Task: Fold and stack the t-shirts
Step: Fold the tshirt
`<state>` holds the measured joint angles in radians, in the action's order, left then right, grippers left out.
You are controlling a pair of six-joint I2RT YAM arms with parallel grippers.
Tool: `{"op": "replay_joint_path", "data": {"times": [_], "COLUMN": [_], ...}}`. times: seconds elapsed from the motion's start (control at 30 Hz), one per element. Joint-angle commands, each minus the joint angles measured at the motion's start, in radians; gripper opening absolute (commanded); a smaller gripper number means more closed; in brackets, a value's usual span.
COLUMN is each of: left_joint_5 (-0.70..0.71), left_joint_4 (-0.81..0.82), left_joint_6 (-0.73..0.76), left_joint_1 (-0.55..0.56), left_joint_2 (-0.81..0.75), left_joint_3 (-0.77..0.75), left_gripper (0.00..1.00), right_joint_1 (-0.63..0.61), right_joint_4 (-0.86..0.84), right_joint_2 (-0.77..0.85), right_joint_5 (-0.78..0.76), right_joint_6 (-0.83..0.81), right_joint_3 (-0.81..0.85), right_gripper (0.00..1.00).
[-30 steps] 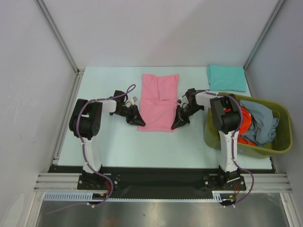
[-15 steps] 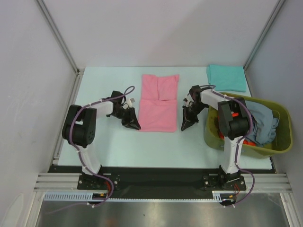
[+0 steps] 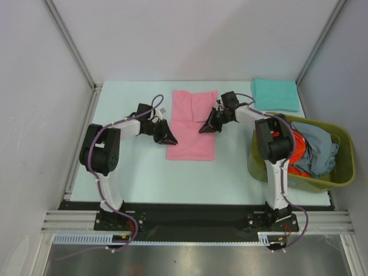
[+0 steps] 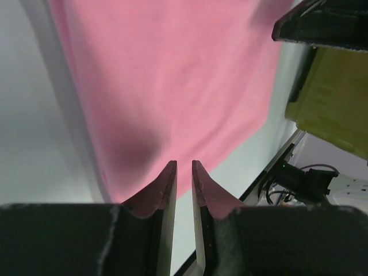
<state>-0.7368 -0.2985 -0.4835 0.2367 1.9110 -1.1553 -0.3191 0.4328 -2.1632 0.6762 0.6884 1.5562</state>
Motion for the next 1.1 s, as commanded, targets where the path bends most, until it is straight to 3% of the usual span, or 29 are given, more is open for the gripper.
{"op": "replay_joint_path", "data": {"times": [0.0,0.27,0.4,0.63,0.73,0.83,0.9,0.97,1.07], "left_joint_5": [-0.019,0.0,0.01,0.063,0.1,0.155,0.186,0.23,0.217], "left_joint_4": [0.055,0.021,0.016,-0.065,-0.132,-0.194,-0.234,-0.28,-0.301], "left_joint_6": [-0.044,0.013,0.036,0.112,0.138,0.157,0.171,0.163,0.148], "left_joint_1": [0.013,0.018,0.024,0.026,0.026,0.027,0.027,0.026,0.024], "left_joint_2": [0.075,0.068,0.046,-0.022,-0.1,-0.174,-0.231,-0.277,-0.282], "left_joint_3": [-0.038,0.005,0.06,0.092,0.068,0.034,0.008,0.006,0.04], "left_gripper": [0.21,0.21,0.2,0.23,0.33,0.46,0.55,0.67,0.73], "right_joint_1": [-0.055,-0.09,-0.086,-0.058,-0.077,-0.083,-0.077,-0.067,-0.019], "right_joint_4": [-0.262,-0.511,-0.496,-0.439,-0.246,0.007,0.199,0.323,0.348], "right_joint_2": [-0.117,-0.253,-0.273,-0.316,-0.273,-0.137,-0.014,0.105,0.212], "right_joint_5": [0.086,0.068,-0.007,-0.004,0.023,-0.027,-0.131,-0.238,-0.233], "right_joint_6": [0.232,0.407,0.381,0.349,0.226,0.03,-0.124,-0.228,-0.27], "right_joint_3": [0.105,0.107,0.158,0.289,0.369,0.354,0.332,0.254,0.034], "right_gripper": [0.0,0.0,0.0,0.0,0.08,0.34,0.43,0.55,0.63]}}
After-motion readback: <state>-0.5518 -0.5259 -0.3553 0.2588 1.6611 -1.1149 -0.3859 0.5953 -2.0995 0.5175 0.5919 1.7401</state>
